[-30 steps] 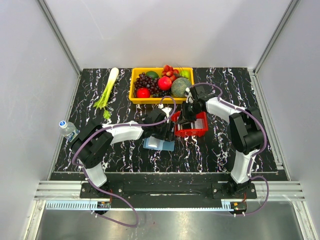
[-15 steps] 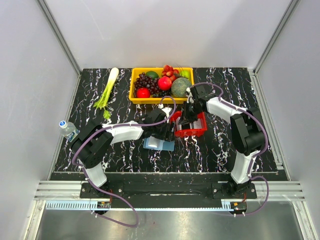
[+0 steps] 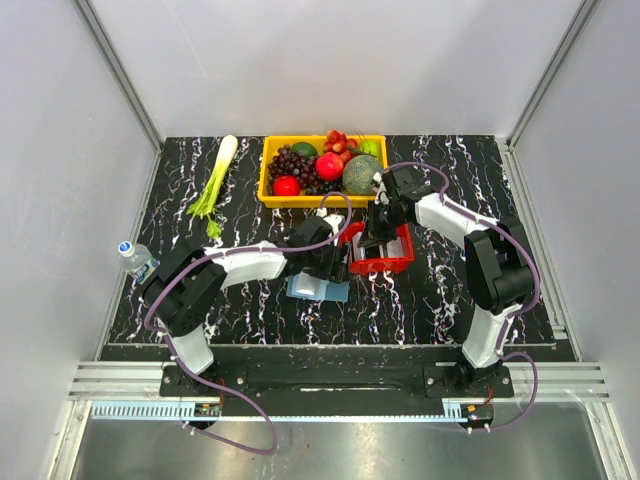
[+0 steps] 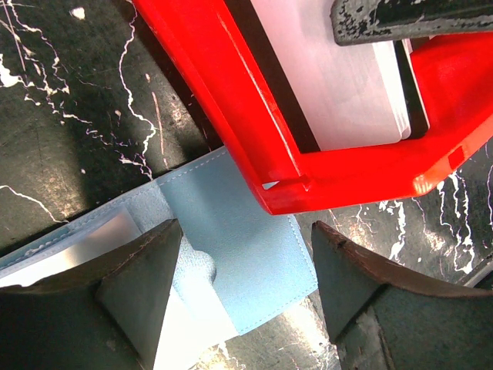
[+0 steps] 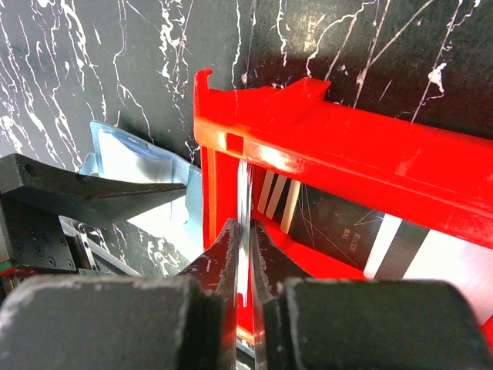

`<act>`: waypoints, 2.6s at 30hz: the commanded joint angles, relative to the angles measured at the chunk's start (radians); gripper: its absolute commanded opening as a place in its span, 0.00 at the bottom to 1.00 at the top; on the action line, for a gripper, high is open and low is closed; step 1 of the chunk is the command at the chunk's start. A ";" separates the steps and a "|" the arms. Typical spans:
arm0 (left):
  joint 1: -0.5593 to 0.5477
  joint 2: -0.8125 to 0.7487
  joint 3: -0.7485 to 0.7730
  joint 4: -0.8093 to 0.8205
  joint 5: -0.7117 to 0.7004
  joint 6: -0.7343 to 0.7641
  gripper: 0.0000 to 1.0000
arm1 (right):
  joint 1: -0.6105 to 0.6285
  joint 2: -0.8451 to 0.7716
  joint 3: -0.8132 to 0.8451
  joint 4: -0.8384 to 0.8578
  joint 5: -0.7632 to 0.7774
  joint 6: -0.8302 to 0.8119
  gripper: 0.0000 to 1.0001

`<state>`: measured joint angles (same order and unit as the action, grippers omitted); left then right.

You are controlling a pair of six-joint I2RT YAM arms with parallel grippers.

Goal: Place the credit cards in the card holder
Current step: Pick up the credit card from the storage box.

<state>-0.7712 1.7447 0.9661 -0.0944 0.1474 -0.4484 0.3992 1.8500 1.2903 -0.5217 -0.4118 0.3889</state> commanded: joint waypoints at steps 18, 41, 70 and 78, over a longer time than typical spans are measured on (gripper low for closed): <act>0.003 0.015 0.033 0.004 0.014 0.013 0.73 | 0.015 -0.009 0.041 -0.001 -0.033 -0.007 0.23; 0.066 -0.054 -0.043 0.090 0.024 -0.052 0.73 | -0.013 -0.150 -0.164 -0.083 0.475 -0.199 0.41; 0.067 -0.036 0.002 0.113 0.107 -0.036 0.74 | -0.071 -0.107 -0.163 0.095 0.157 -0.288 0.58; 0.066 -0.039 -0.013 0.108 0.103 -0.044 0.74 | 0.072 -0.074 -0.170 0.117 0.459 -0.331 0.59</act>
<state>-0.7086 1.7145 0.9314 -0.0277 0.2321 -0.4835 0.4053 1.7794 1.1271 -0.4492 -0.1207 0.0853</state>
